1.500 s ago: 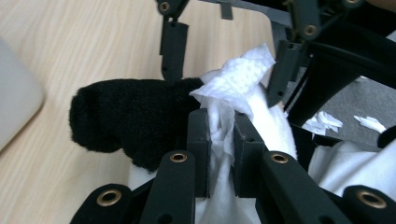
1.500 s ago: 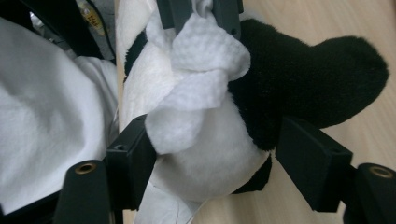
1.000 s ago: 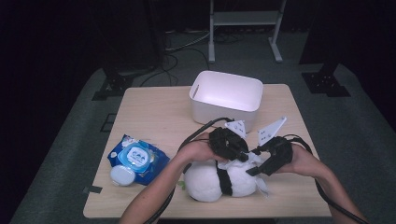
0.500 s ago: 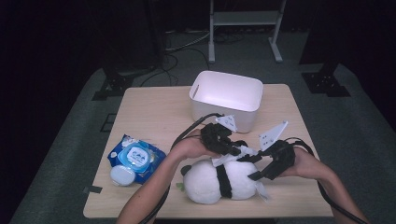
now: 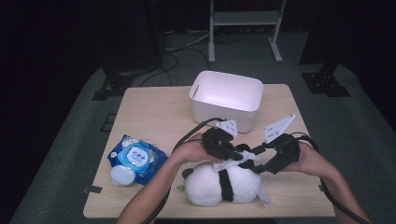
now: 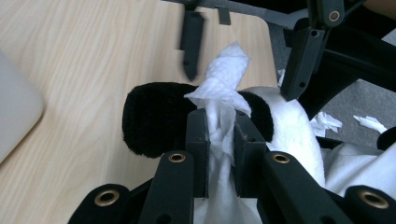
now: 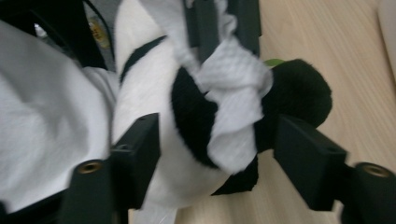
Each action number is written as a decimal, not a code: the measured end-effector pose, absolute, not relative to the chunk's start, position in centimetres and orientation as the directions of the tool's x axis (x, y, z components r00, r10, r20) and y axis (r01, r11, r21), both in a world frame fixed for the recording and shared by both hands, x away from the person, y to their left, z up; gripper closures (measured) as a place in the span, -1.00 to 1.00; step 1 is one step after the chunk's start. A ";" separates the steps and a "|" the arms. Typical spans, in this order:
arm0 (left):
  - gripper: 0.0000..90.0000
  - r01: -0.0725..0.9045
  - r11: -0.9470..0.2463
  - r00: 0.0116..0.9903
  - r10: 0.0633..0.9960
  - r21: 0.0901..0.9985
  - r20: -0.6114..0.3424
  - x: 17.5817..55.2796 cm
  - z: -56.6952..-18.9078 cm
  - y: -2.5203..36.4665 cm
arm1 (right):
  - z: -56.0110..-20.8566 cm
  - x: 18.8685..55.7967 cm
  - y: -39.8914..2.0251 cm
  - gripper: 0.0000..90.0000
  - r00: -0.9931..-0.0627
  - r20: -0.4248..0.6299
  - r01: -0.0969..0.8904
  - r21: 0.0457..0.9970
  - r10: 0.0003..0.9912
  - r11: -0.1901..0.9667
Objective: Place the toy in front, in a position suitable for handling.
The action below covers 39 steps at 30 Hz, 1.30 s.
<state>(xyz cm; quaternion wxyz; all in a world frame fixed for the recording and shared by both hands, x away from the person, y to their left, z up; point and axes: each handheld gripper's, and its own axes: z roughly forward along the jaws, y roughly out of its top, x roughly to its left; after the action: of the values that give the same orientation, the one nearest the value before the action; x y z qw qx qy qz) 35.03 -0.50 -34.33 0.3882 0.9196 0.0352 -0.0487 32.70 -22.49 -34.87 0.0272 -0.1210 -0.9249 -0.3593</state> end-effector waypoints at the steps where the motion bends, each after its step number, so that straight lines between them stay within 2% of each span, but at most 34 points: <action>1: 0.75 0.104 -0.698 0.993 0.031 0.708 -0.116 35.0 -34.4 -0.5 | -35.2 32.7 -22.1 -0.41 -0.969 0.138 0.245 0.640 0.205 0.728; 9: 0.75 0.109 -0.709 0.994 0.062 0.697 -0.092 35.0 -34.1 0.8 | -35.9 33.0 -21.4 -0.43 -0.965 0.136 0.259 0.638 0.225 0.725; 18: 0.74 0.147 -0.708 0.989 0.122 0.691 -0.085 33.7 -35.0 6.2 | -35.9 33.4 -21.2 -0.42 -0.962 0.141 0.270 0.629 0.235 0.728; 19: 0.74 0.169 -0.685 0.985 0.142 0.709 -0.098 33.2 -35.4 7.5 | -35.8 33.5 -21.1 -0.43 -0.962 0.140 0.270 0.625 0.235 0.733; 25: 0.73 0.181 -0.646 0.981 0.172 0.742 -0.089 32.0 -35.5 9.9 | -35.2 33.6 -20.1 -0.43 -0.966 0.126 0.256 0.603 0.227 0.755; 32: 0.74 0.182 -0.626 0.982 0.158 0.758 -0.105 31.9 -36.0 9.7 | -33.2 33.7 -17.6 -0.45 -0.981 0.049 0.179 0.578 0.185 0.796; 39: 0.73 0.171 -0.631 0.985 0.139 0.756 -0.106 32.0 -36.2 8.8 | -33.9 33.5 -13.4 -0.51 -0.995 0.082 0.097 0.521 0.064 0.848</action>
<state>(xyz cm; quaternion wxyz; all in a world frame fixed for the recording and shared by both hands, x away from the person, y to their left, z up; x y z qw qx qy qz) 32.01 8.84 -36.18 0.4207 0.9030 0.0857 -0.0188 33.53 -13.42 -33.91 0.0306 -0.0421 -0.9607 -0.2727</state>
